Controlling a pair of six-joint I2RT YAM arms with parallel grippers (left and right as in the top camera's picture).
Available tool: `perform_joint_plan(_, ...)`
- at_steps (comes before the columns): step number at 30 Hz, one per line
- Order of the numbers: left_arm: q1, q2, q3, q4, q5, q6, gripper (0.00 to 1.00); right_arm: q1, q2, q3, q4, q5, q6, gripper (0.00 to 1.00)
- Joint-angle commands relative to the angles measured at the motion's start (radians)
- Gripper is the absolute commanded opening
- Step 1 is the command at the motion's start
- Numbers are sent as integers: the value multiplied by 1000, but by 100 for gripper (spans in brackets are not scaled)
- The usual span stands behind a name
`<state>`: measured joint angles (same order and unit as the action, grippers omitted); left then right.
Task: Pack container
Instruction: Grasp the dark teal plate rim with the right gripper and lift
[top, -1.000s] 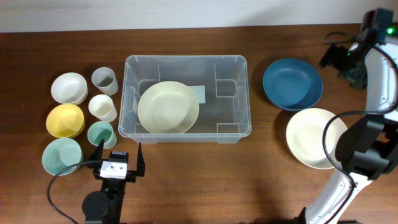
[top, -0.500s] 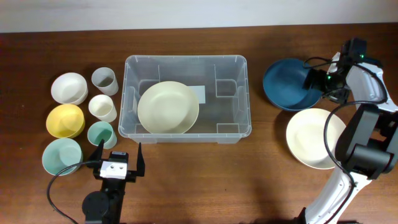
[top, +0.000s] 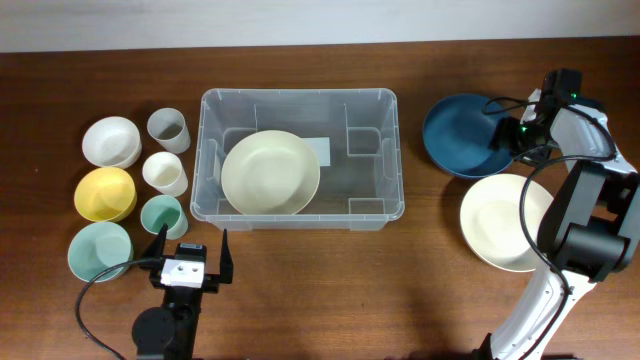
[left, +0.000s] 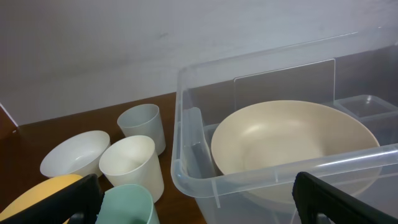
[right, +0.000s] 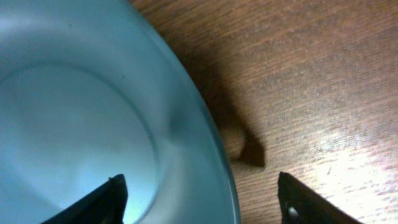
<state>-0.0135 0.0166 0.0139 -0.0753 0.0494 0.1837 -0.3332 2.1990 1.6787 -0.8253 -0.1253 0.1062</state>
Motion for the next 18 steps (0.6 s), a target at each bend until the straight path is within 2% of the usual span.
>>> perform_joint_plan(1,5,-5,-5,-2,7,13,99,2,13,-7,11,3,10,66)
perform_joint_plan(4,5,-5,-5,-2,7,13,100,-1,13,-7,30,3,15,55)
perform_joint_plan(6,5,-5,-5,-2,7,13,100,-1,13,-7,41,5,34,40)
perform_joint_plan(7,5,-5,-5,-2,7,13,100,-1,13,-7,42,5,41,35)
perform_joint_plan(8,5,-5,-5,-2,7,13,99,-1,13,-7,44,5,47,25)
perform_joint_plan(10,5,-5,-5,-2,7,13,99,-1,13,-7,48,5,60,14)
perform_joint_plan(13,5,-5,-5,-2,7,13,100,-2,12,-6,72,6,80,4)
perform_joint_plan(18,5,-5,-5,-2,7,13,100,-10,12,52,75,5,120,4)
